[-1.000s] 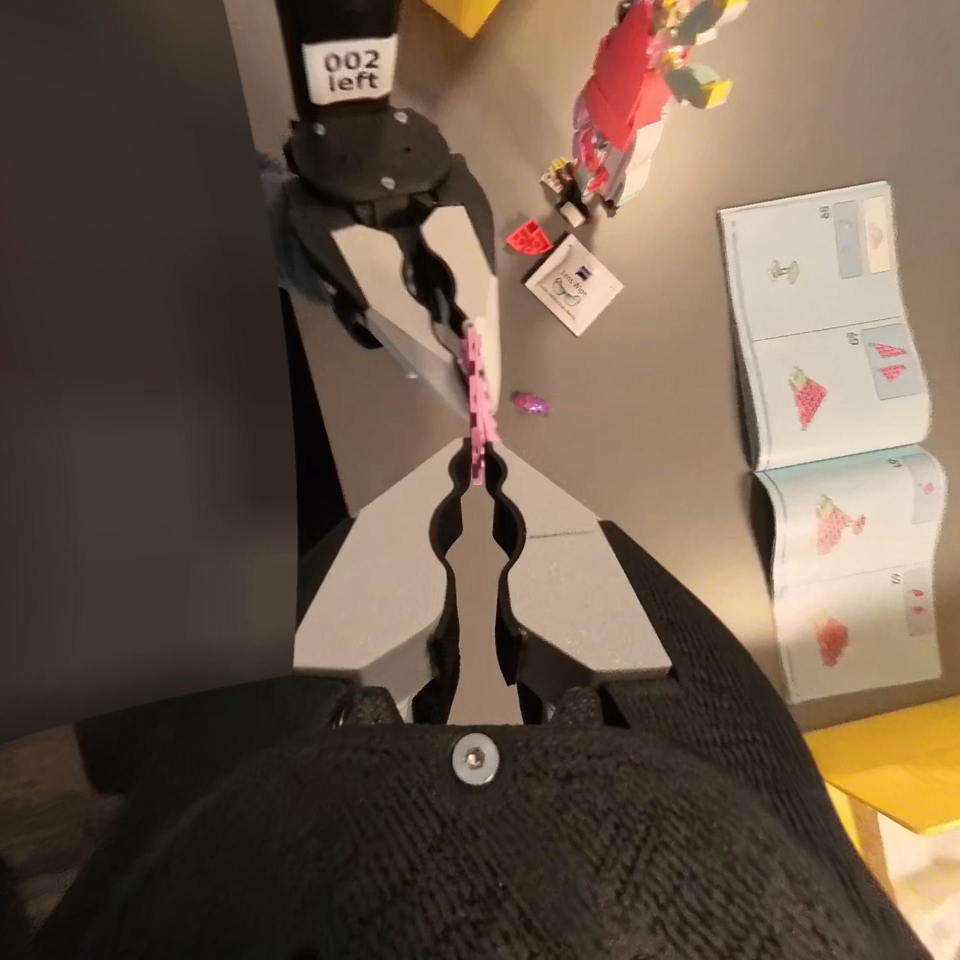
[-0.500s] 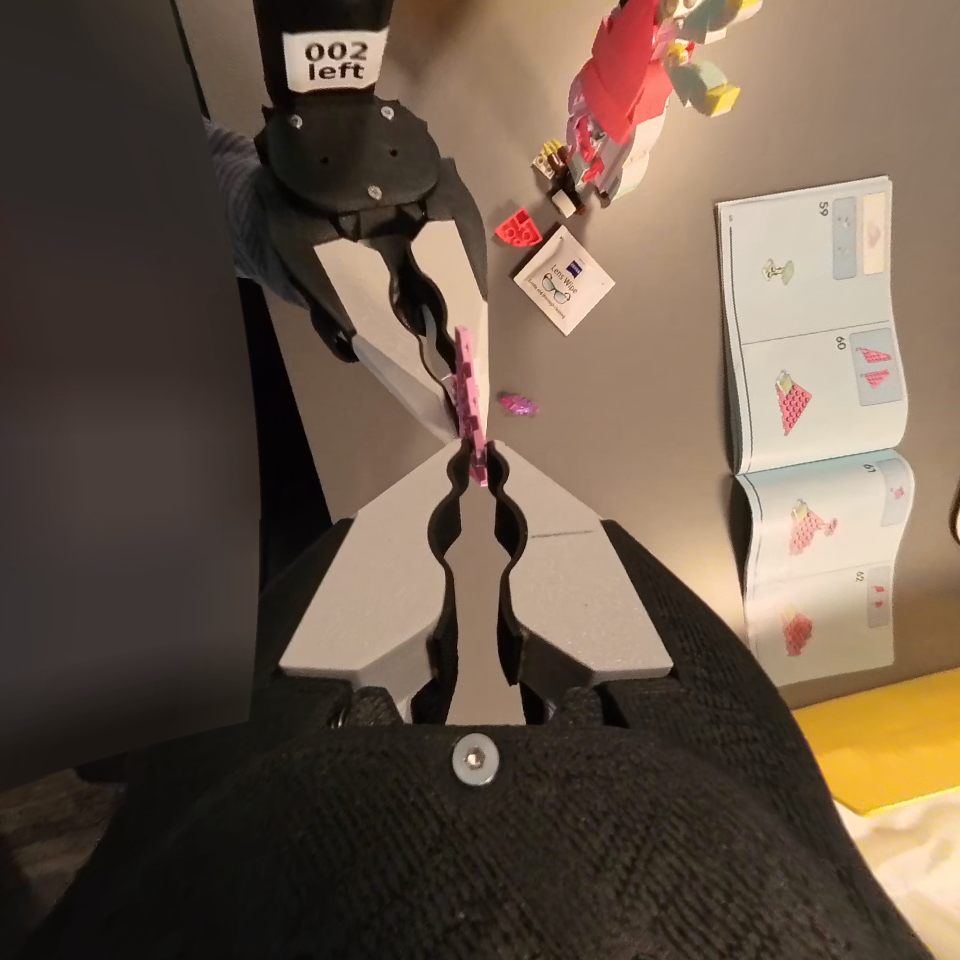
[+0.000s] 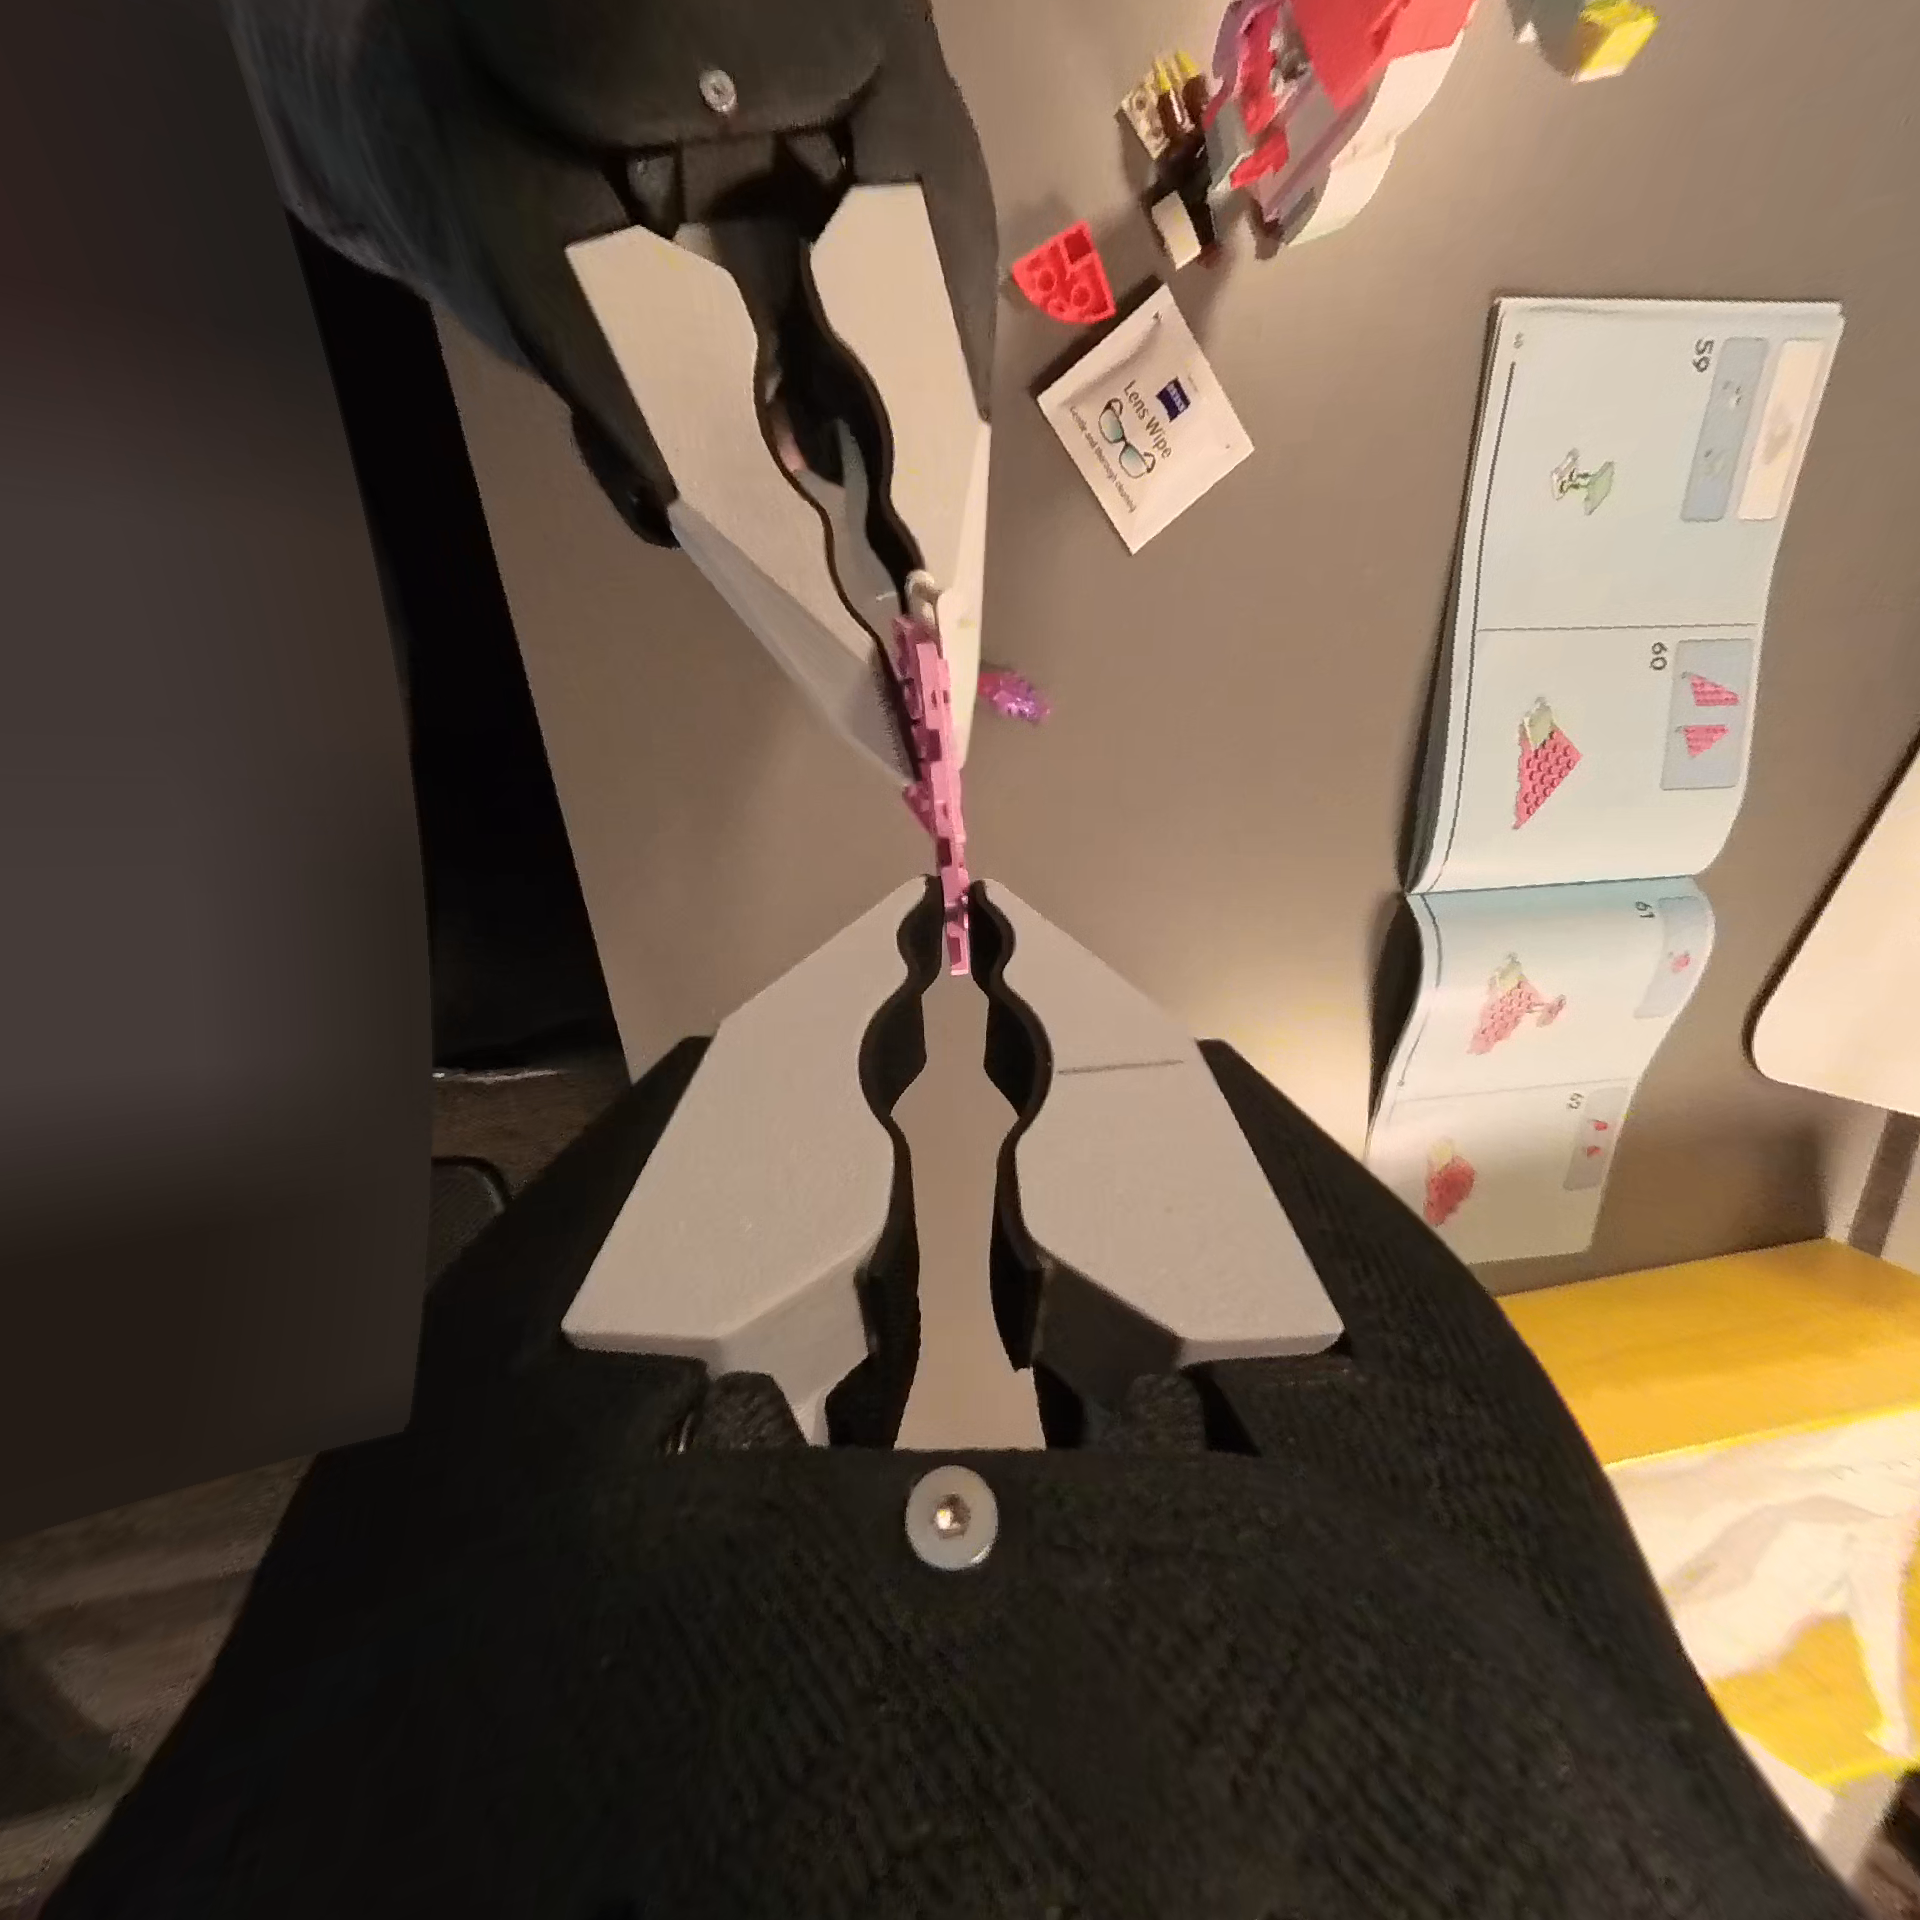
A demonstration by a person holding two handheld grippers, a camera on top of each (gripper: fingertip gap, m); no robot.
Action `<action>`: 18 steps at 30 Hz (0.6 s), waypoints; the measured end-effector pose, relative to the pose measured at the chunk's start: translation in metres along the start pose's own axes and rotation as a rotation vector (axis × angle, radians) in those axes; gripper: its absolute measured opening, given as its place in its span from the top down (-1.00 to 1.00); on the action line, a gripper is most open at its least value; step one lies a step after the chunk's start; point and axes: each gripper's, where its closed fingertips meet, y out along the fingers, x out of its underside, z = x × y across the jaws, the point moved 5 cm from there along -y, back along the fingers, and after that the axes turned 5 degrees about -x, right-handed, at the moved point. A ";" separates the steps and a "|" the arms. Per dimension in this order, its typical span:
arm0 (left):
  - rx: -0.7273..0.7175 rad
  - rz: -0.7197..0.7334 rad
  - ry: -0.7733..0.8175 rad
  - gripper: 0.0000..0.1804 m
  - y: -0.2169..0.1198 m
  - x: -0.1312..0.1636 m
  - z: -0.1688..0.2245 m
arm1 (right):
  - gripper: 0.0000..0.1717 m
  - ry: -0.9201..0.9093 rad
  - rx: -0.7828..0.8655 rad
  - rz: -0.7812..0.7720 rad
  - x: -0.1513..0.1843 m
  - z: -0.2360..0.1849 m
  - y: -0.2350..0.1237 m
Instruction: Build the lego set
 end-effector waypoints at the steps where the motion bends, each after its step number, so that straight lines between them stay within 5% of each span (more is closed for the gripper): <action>1: -0.018 -0.003 0.044 0.97 -0.001 0.000 0.001 | 0.97 -0.017 0.003 0.002 0.000 -0.001 0.001; 13: -0.116 -0.402 0.613 0.96 -0.014 0.020 -0.013 | 0.97 -0.212 0.387 0.284 0.014 -0.015 0.059; 18: 0.037 -0.708 0.522 0.96 -0.020 0.042 -0.013 | 0.96 0.078 0.147 0.540 0.029 -0.024 0.095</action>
